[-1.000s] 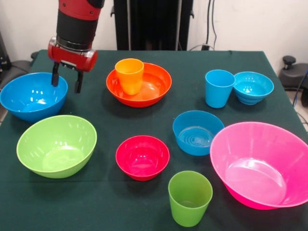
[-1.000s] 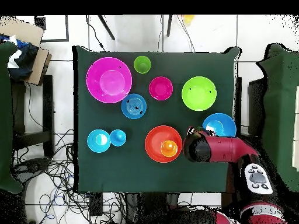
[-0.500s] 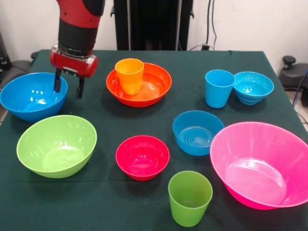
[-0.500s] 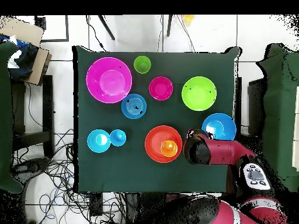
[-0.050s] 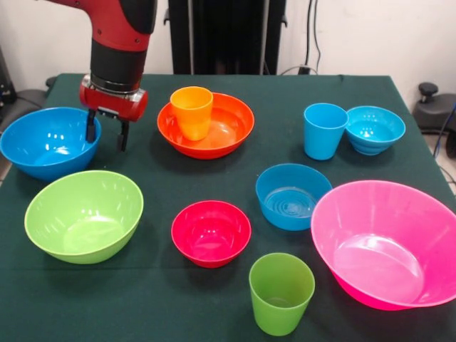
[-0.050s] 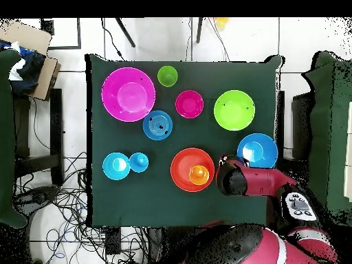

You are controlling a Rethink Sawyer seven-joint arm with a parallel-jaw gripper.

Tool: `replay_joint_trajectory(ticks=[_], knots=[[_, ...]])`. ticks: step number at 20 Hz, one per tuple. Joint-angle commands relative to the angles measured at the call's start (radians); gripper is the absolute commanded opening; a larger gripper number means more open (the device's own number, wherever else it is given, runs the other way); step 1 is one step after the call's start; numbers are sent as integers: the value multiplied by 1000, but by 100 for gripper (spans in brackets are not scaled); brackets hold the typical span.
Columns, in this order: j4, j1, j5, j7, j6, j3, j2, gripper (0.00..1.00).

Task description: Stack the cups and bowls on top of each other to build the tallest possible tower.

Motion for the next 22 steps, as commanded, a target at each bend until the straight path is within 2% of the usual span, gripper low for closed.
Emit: replay_joint_trajectory(ticks=[1, 8, 10, 13, 22], knots=[[-56, 4, 0, 76, -42, 51, 19, 100], [-10, 6, -6, 76, -39, 44, -24, 100], [-5, 17, -5, 82, -43, 39, -22, 100], [-32, 40, 2, 96, -60, 25, 22, 100], [-32, 44, 9, 93, -46, 25, 17, 100]])
